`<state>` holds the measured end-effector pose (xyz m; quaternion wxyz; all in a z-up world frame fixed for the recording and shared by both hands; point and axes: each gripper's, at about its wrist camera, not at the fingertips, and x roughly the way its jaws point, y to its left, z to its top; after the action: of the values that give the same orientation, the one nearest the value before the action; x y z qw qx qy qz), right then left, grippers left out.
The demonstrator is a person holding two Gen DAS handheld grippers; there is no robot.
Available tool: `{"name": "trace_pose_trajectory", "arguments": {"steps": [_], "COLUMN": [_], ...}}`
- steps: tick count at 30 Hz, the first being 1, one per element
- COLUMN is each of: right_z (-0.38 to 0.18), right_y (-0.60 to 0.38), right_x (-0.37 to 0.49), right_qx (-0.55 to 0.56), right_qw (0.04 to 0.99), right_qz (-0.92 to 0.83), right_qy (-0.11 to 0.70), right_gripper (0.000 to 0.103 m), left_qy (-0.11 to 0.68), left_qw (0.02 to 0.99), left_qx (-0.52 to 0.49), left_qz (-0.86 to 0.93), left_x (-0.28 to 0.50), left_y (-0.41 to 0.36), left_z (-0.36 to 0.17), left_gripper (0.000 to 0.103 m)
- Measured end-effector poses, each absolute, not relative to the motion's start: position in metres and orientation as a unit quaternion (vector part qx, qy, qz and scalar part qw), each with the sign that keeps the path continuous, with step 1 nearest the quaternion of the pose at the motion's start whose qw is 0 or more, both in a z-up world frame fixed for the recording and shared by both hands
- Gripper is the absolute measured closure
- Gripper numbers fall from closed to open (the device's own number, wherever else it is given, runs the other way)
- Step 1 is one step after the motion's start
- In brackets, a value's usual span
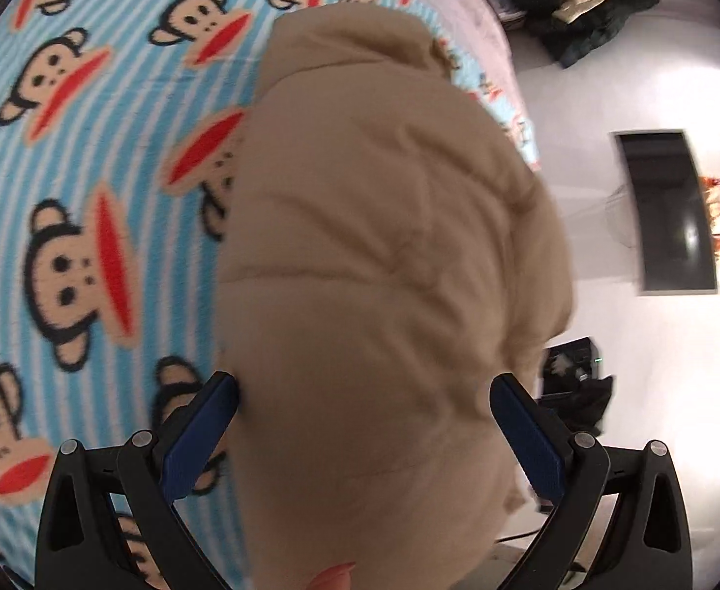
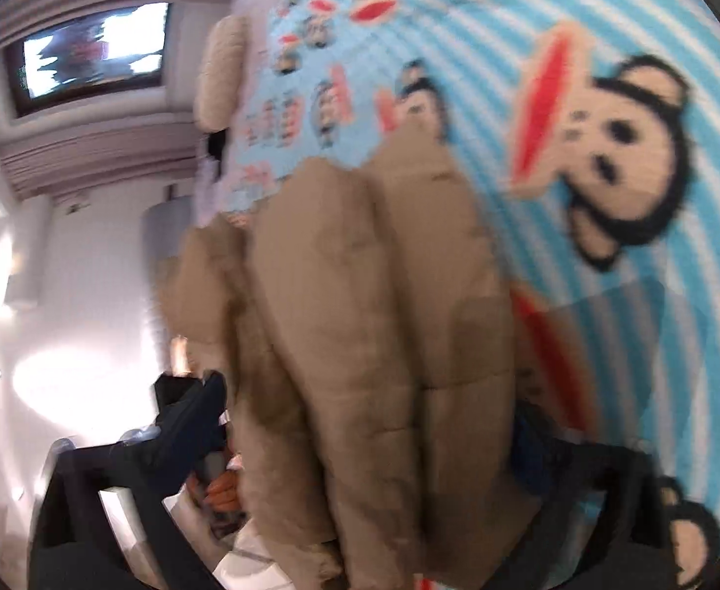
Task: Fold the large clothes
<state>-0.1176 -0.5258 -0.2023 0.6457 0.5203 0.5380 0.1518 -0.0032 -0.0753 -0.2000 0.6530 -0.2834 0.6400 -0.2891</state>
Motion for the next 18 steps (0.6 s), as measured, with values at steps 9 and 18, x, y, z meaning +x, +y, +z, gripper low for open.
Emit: {"name": "trace_pose_trajectory", "arguments": {"steps": [9, 18], "right_z": [-0.203, -0.238], "right_y": [-0.481, -0.471], "right_x": [-0.082, -0.061], "right_qx": [0.359, 0.43], "right_qw": [0.663, 0.605], "right_qz": [0.192, 0.18], "right_qy": [0.628, 0.646], "right_gripper": [0.0, 0.0], "left_qy": [0.658, 0.671], "left_qw": [0.658, 0.626], "left_qx": [-0.179, -0.239], "left_qz": [-0.319, -0.318], "left_x": [0.006, 0.007], "left_y": [-0.112, -0.117], "left_z": [-0.216, -0.238], "left_gripper": [0.0, 0.0]}}
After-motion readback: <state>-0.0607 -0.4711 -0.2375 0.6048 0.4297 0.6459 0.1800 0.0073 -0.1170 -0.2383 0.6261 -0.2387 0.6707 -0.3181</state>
